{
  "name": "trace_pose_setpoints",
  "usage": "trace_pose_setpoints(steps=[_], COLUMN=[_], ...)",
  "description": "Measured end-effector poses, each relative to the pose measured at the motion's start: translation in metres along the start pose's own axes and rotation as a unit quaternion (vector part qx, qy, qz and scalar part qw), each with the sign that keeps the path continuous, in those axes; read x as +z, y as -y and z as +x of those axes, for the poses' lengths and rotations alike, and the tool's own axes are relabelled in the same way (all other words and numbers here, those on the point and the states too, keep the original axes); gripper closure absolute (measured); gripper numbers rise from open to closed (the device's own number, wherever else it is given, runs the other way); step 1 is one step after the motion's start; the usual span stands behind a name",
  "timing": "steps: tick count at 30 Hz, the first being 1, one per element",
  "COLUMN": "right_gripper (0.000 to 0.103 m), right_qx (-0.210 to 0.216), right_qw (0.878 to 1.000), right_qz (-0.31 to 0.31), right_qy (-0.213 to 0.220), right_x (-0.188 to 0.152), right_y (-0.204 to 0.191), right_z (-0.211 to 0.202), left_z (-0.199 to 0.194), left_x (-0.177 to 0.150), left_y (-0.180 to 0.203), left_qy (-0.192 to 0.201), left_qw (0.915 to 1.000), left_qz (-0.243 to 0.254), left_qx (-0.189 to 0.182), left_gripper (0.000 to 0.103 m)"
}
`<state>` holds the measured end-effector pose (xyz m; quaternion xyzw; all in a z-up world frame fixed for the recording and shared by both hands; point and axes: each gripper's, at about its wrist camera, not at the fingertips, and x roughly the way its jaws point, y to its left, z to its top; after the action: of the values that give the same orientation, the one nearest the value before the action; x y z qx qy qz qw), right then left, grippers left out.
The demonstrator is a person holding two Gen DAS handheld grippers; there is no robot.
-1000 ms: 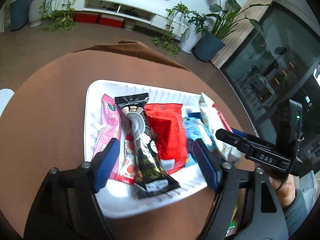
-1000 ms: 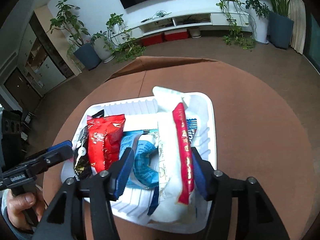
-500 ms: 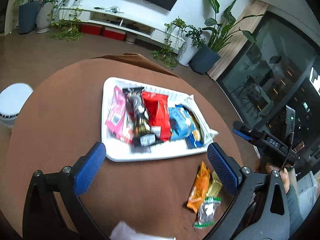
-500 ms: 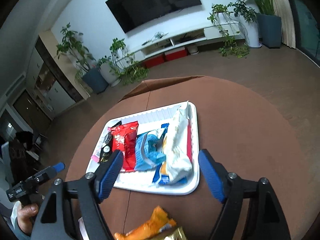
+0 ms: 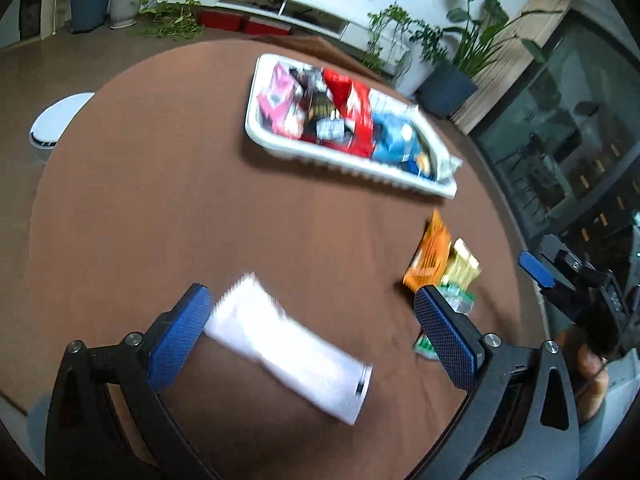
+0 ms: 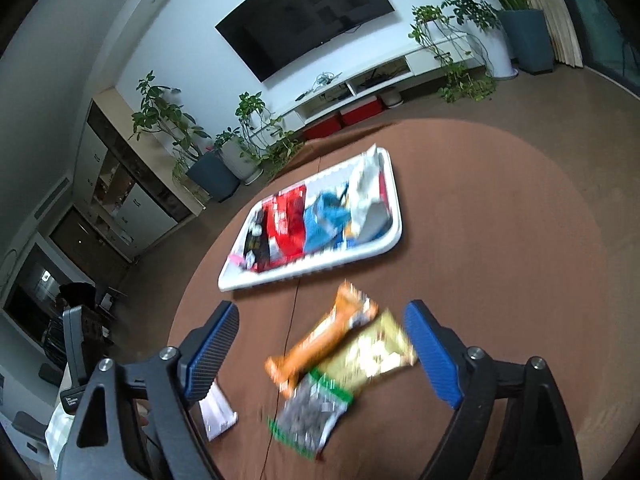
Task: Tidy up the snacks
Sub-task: 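Grasp the plain white packet with the left gripper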
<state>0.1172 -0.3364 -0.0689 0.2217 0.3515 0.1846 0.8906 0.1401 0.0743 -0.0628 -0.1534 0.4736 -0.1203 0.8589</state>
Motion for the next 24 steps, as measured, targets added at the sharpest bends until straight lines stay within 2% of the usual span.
trace_pose_setpoints(steps=[2,4,6,12,20,24], right_gripper=[0.016,0.016,0.016,0.016,0.016,0.016], right_qx=[-0.006,-0.008,-0.003,0.005,0.014,0.005], right_qw=[1.0,1.0,1.0,1.0,1.0,1.0], right_qz=[-0.01,-0.015,-0.016,-0.018,-0.025,-0.028], right_qy=[-0.009,-0.016,-0.018,-0.021,-0.014,-0.01], right_x=[-0.013,-0.026,-0.034,-0.043,-0.048,-0.051], right_y=[-0.003,-0.006,-0.006,-0.008,-0.012,-0.011], right_z=[-0.001,-0.002,-0.004,-0.003,-0.008,-0.009], left_z=[0.006,0.004,0.0,0.014,0.034,0.043], left_x=[-0.013,-0.025,-0.034,-0.046,-0.025,-0.016], left_y=[0.0,0.002,0.004,0.008,0.02,0.03], left_qy=[-0.031,-0.036,-0.037,-0.076,-0.082,-0.081], left_qw=[0.9991,0.9991,0.9986,0.996,0.9948,0.9942], left_qz=[-0.007,-0.002,0.006,0.012,0.021,0.043], left_qx=[0.028,0.023,0.038,0.046,0.055,0.057], left_gripper=[0.0,0.0,0.001,0.002,0.002,0.007])
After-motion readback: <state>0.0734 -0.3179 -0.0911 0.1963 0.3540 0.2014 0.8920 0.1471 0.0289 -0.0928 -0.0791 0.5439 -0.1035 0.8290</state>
